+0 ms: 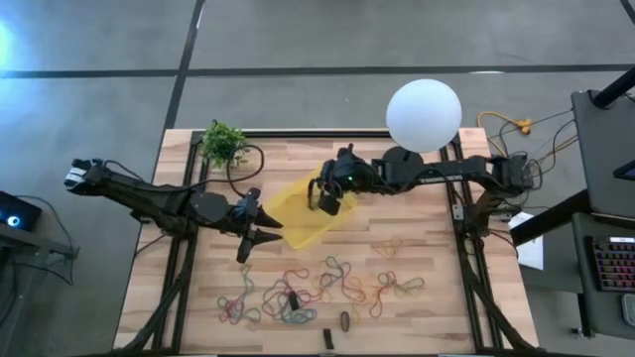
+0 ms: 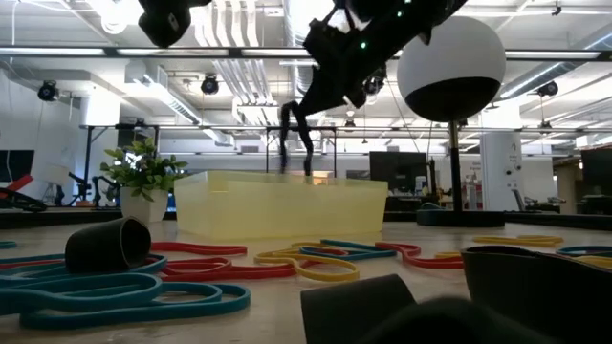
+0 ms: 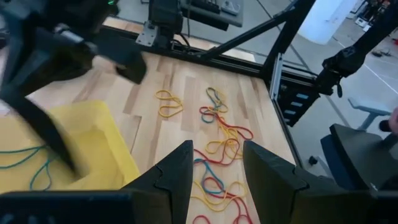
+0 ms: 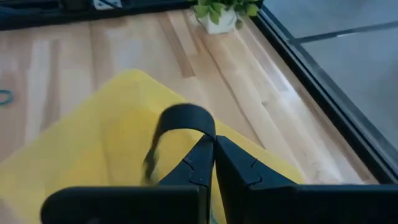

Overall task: Pick and place rubber bands into bin
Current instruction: Put the black rubber band into the yellow bin

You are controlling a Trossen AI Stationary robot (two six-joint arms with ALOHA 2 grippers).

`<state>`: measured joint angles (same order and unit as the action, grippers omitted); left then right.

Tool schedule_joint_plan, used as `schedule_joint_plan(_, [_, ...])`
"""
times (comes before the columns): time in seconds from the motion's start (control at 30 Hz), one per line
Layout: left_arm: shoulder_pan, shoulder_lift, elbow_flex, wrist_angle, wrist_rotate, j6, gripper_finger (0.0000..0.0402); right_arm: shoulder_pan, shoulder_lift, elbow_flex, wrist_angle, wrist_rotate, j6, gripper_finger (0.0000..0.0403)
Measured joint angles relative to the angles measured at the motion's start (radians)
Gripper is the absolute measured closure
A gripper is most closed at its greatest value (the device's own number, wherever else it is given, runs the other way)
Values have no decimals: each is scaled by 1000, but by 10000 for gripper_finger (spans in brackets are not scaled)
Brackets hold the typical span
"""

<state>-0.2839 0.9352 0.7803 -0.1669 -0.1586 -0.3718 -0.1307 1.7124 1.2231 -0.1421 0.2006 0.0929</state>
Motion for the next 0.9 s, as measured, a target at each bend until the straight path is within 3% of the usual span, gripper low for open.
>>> schedule_joint_plan(0.3, [-61,5,-1,0,-45,-27,277,-57,62,0,16,-62,35,394])
schedule_joint_plan(0.43, [-65,5,-2,-2,-59,-41,277,-63,77,0,19,-154,22,388])
schedule_joint_plan(0.9, [-65,5,-2,-3,-62,-42,277,-63,63,0,-1,-213,27,267])
